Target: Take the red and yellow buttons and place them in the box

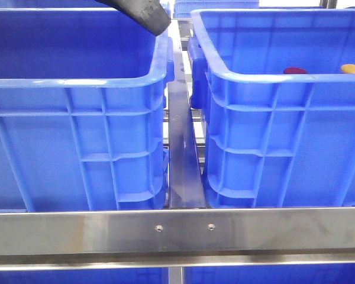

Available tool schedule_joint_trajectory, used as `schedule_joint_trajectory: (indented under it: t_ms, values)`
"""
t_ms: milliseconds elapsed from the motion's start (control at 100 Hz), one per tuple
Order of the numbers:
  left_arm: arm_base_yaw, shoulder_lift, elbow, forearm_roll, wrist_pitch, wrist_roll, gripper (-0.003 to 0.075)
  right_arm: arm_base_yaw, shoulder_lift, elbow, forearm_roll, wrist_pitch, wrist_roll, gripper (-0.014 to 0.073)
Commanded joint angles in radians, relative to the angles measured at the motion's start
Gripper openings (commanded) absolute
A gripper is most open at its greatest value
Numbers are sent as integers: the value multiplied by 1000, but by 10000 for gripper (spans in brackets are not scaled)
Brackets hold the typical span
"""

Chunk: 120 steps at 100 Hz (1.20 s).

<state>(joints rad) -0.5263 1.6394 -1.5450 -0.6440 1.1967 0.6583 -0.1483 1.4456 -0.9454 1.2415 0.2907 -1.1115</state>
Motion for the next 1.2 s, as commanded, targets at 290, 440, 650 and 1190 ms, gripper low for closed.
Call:
schedule_joint_trajectory:
  t_ms: [290,440,650,1190]
  values:
    - [-8,-44,-30,-54,-22,-1,628,-1,-269,184,9,-11,-10,-69]
    - [-8,-44,-30,-54,-26,-1,628,-1,-369,258,9,-13,-10,-69]
    - [-8,-44,-30,-56,-30,-1,628,-1,-536,350,9,-20,-11,-69]
    - [-8,-44,-30,-56,-44,-1,628,-1,-975,560,9,5,-11,-69]
